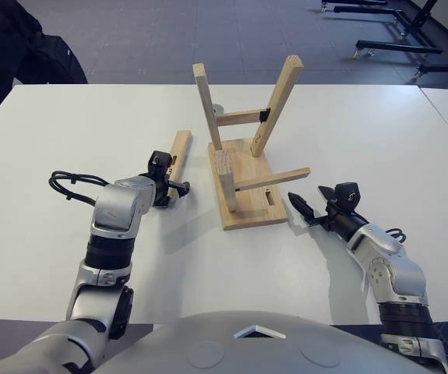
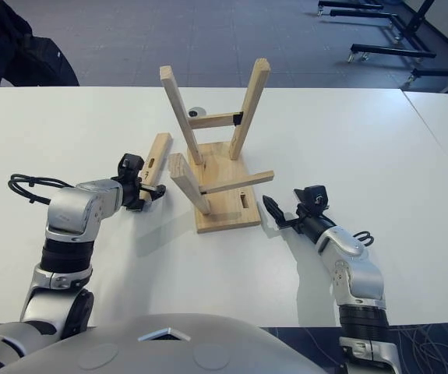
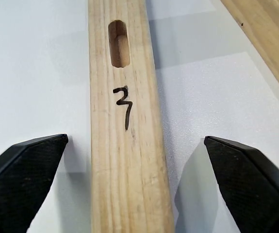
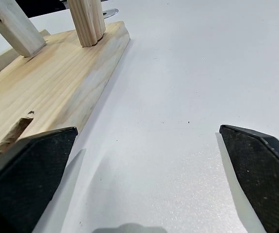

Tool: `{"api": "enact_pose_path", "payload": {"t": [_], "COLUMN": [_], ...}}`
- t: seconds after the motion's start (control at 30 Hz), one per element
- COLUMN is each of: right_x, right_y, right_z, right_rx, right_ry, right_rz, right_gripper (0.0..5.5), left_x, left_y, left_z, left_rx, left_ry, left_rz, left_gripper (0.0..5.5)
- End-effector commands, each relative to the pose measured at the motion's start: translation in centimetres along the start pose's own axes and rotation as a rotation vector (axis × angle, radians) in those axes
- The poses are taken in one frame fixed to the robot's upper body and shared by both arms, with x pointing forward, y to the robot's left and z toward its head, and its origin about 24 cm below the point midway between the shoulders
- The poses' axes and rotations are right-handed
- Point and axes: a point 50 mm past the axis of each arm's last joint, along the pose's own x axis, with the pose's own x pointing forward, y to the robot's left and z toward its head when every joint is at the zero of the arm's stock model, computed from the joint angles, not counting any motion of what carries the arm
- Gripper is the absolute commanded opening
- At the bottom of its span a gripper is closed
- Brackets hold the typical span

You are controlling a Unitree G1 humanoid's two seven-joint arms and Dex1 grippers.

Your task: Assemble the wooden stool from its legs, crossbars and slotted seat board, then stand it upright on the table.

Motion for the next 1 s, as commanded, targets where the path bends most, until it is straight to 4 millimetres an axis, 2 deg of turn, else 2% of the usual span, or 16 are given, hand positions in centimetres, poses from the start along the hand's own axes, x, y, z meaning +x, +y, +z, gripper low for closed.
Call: {"api": "enact_pose_path", "payload": {"t": [0.03,0.17,0.4,0.6,0.8,0.87,0.93,0.97,1.0], "right_x": [-0.8,-0.8,-0.7,-0.5,-0.2,-0.2,-0.2,-0.3,-0.6], "right_y": [1.0,0.9,0.8,0.5,-0.4,-1.1,-2.5,-3.4,-5.0], "right_z": [-6.4,-6.5,-6.4,-6.1,-5.2,-4.7,-3.4,-2.5,0.0], "right_rx": [0.151,0.148,0.145,0.146,0.137,0.128,0.12,0.099,0.085], "right_ry": [0.253,0.259,0.262,0.252,0.231,0.216,0.179,0.159,0.094], "right_rz": [-0.003,-0.001,0.004,-0.003,-0.018,-0.033,-0.065,-0.086,-0.122], "right_gripper": [5.4,5.4,5.4,5.4,5.4,5.4,5.4,5.4,5.4], "left_x": [1.0,0.9,0.9,0.8,0.5,0.0,-1.5,-2.6,-5.2], "left_y": [0.1,0.1,0.3,1.5,3.4,4.4,6.1,7.2,8.5], "left_z": [-3.8,-4.0,-3.8,-1.8,0.3,2.0,5.8,8.2,12.3], "left_rx": [-0.064,-0.075,-0.065,-0.093,-0.143,-0.168,-0.179,-0.179,-0.154], "left_ry": [0.211,0.219,0.195,0.104,0.025,-0.042,-0.197,-0.301,-0.491], "left_rz": [0.033,0.041,0.049,0.075,0.081,0.078,0.096,0.112,0.127], "left_gripper": [4.48,3.76,2.95,2.07,2.05,2.05,2.05,2.05,2.05]}}
